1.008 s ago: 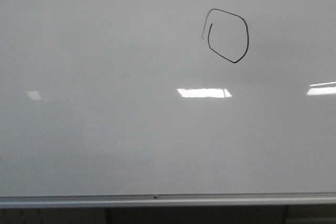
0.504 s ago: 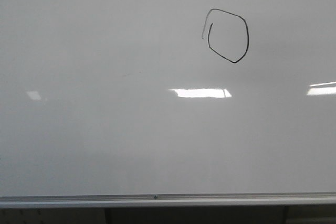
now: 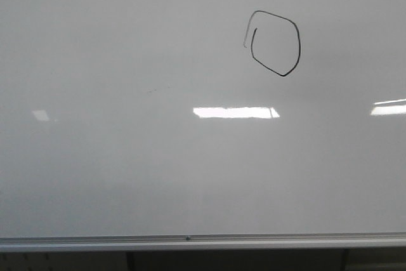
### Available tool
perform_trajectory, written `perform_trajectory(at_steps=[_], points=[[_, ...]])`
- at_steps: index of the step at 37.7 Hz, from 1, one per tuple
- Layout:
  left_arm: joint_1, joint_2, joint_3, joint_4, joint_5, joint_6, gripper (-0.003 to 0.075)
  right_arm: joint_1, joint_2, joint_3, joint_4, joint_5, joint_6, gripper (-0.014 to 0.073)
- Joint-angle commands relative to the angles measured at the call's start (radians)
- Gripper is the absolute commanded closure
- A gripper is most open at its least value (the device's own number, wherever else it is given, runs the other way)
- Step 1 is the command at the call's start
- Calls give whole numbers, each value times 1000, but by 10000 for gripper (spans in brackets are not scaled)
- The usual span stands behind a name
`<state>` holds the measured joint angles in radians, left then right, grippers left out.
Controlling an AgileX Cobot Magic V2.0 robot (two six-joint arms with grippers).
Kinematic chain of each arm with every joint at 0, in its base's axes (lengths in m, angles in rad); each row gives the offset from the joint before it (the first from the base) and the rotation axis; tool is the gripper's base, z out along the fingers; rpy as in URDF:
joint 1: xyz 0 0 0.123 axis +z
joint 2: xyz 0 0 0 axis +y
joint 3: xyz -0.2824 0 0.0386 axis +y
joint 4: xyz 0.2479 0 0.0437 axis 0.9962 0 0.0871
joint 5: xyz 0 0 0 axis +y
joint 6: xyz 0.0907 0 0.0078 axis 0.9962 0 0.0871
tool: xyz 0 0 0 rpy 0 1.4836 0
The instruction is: Write number 0 on whiteboard
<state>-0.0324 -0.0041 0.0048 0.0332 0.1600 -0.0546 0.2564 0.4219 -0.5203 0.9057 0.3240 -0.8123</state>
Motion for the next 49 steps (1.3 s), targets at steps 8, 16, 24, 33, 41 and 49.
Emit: perform_trajectory(at_steps=[8, 16, 24, 33, 41, 49], points=[[-8, -18, 24, -8, -89, -10, 740, -5, 6, 7, 23, -93, -9, 661], [-8, -18, 24, -8, -89, -10, 740, -5, -17, 121, -41, -235, 1, 661], [-8, -18, 24, -8, -89, -10, 740, -63, -119, 241, -348, -247, 264, 661], [-8, -18, 24, -8, -89, -10, 740, -229, -281, 370, -634, -259, 631, 661], [-8, -18, 24, -8, -89, -10, 740, -291, -397, 466, -785, -264, 801, 661], [-8, -18, 24, -8, -89, -10, 740, -296, -448, 545, -830, -298, 812, 661]])
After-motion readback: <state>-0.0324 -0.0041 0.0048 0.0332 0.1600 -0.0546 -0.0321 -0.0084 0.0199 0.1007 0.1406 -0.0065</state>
